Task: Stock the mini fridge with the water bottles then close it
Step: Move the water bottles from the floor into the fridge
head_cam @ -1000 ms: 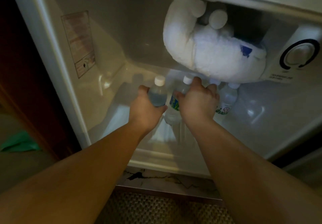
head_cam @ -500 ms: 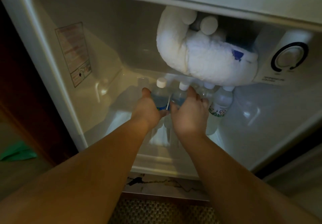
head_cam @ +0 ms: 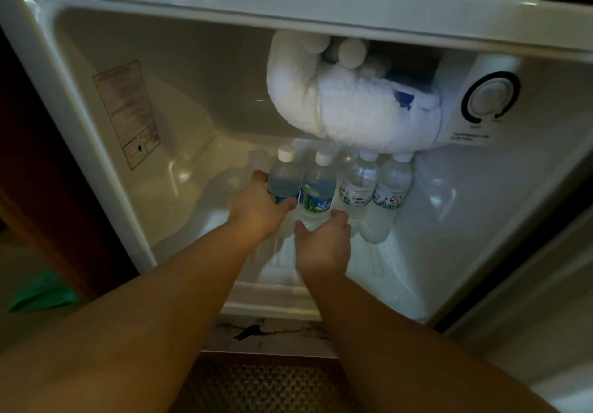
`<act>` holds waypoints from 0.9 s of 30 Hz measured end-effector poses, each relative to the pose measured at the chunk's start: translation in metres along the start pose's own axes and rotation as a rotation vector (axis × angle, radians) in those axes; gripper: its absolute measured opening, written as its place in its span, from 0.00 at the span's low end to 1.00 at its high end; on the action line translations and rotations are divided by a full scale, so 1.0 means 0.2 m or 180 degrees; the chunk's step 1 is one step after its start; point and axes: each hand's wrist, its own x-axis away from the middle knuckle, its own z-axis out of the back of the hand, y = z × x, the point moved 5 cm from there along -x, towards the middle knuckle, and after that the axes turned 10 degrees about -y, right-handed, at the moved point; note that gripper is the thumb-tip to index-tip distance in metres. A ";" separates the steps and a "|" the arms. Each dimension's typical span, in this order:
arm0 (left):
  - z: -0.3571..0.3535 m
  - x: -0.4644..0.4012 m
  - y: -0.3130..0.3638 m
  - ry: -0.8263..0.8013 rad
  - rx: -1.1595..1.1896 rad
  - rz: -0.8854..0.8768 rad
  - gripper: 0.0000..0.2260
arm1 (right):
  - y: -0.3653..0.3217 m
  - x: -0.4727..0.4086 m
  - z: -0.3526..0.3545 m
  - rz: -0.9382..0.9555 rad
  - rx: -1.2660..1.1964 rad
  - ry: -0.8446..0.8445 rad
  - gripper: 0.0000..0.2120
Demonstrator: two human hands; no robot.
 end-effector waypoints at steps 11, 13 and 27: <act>-0.05 0.01 0.01 -0.0054 0.0022 -0.0095 0.25 | 0.03 -0.08 -0.02 -0.0154 0.0554 -0.0049 0.22; -0.07 0.02 0.03 -0.0022 0.0008 -0.0127 0.24 | 0.04 -0.08 -0.02 -0.0117 0.0584 -0.0057 0.22; -0.03 0.12 -0.14 -0.0445 0.0011 0.0002 0.41 | 0.09 -0.09 0.00 0.0065 -0.0067 0.0055 0.23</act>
